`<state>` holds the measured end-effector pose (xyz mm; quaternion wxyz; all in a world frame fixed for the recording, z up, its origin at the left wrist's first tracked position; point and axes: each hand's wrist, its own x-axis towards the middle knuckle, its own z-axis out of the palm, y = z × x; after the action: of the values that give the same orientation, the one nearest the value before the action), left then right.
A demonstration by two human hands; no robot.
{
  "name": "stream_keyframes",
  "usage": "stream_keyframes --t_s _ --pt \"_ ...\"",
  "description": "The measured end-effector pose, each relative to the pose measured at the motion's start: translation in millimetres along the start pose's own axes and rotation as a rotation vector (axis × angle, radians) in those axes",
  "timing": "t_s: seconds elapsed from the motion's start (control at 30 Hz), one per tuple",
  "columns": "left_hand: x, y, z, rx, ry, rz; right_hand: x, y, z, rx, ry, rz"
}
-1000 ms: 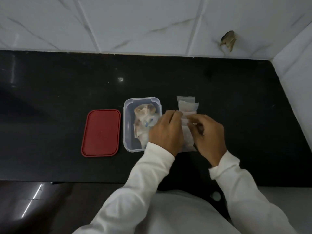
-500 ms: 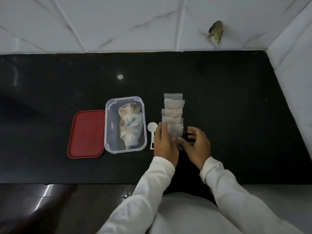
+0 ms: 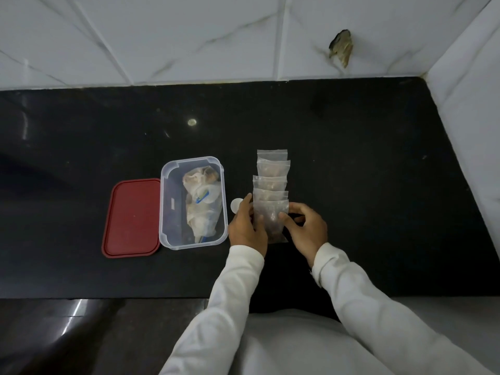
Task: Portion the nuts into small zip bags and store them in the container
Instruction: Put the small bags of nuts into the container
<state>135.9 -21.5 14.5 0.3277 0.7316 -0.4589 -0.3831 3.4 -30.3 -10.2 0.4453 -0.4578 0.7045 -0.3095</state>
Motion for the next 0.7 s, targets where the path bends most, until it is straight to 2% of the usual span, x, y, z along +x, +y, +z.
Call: stream_keyframes --t_s 0.3,0.57,0.7 --pt "-2 5 1 -0.093 0.021 -0.016 -4 -5 -2 0.042 0.034 0.008" --pt "-9 19 0 -0.235 -0.03 -0.053 -14 -29 -27 0.18 0.017 0.05" --pt "-10 40 -17 -0.326 -0.052 -0.01 -21 -56 -39 0.271 -0.001 0.019"
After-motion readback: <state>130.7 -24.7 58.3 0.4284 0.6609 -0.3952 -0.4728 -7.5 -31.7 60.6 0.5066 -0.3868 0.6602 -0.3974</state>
